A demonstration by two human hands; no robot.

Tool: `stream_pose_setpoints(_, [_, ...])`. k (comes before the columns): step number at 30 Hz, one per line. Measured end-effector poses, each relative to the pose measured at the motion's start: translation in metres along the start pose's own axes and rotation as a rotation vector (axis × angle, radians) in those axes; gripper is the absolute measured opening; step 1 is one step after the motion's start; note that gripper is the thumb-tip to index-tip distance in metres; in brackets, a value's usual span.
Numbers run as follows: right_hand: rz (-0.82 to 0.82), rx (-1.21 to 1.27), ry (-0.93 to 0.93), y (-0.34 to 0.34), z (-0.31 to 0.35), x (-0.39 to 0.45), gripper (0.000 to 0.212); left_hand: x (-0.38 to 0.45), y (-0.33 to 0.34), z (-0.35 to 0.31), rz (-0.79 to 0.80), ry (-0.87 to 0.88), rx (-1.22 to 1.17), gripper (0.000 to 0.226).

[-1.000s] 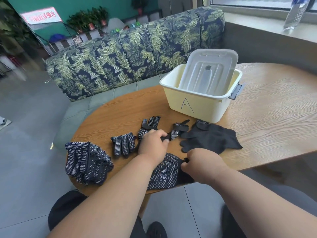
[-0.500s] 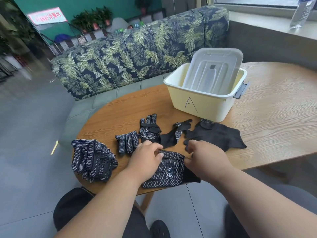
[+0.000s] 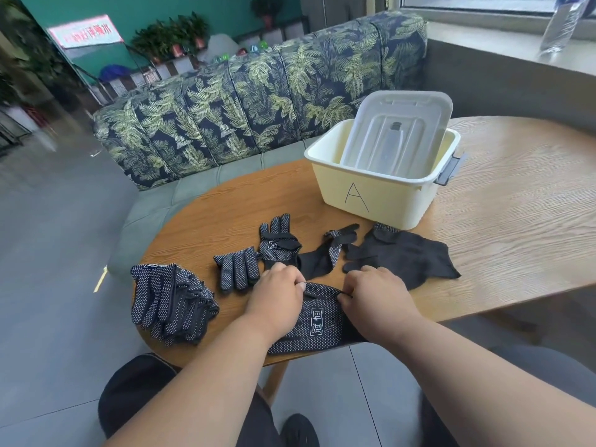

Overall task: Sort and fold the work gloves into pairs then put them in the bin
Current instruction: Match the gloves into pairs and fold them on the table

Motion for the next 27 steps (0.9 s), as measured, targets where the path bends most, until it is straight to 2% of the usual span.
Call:
stream_pose_setpoints(10, [0.024, -0.014, 0.004, -0.001, -0.002, 0.000, 0.021, -0.010, 0.018, 0.004, -0.120, -0.031, -0.116, 0.015])
stream_pose_setpoints(14, [-0.027, 0.049, 0.009, -0.002, -0.001, 0.001, 0.003, -0.010, 0.018, 0.004, -0.098, -0.037, -0.111, 0.013])
stream_pose_setpoints(17, [-0.051, 0.079, -0.055, 0.002, -0.001, 0.002, 0.015, -0.010, 0.017, 0.003, -0.085, -0.026, -0.095, 0.012])
stream_pose_setpoints(21, [-0.003, 0.091, -0.099, 0.007, -0.002, 0.002, 0.032, -0.011, 0.010, 0.002, -0.090, -0.020, -0.083, 0.012])
stream_pose_setpoints(24, [0.034, 0.104, -0.081, 0.006, -0.003, 0.003, 0.033, -0.015, 0.002, -0.002, -0.056, -0.086, -0.213, 0.007])
stream_pose_setpoints(27, [0.058, 0.121, -0.064, 0.003, -0.002, 0.004, 0.031, -0.019, -0.004, -0.008, 0.006, -0.213, -0.529, 0.010])
Point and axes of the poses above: each hand's wrist, its own x-axis towards the middle knuckle, its own y-axis out of the palm, z = x × y, the point moved 1 cm from there along x, towards the middle knuckle, and after that the axes turned 8 degrees about -y, right-handed, at the moved point
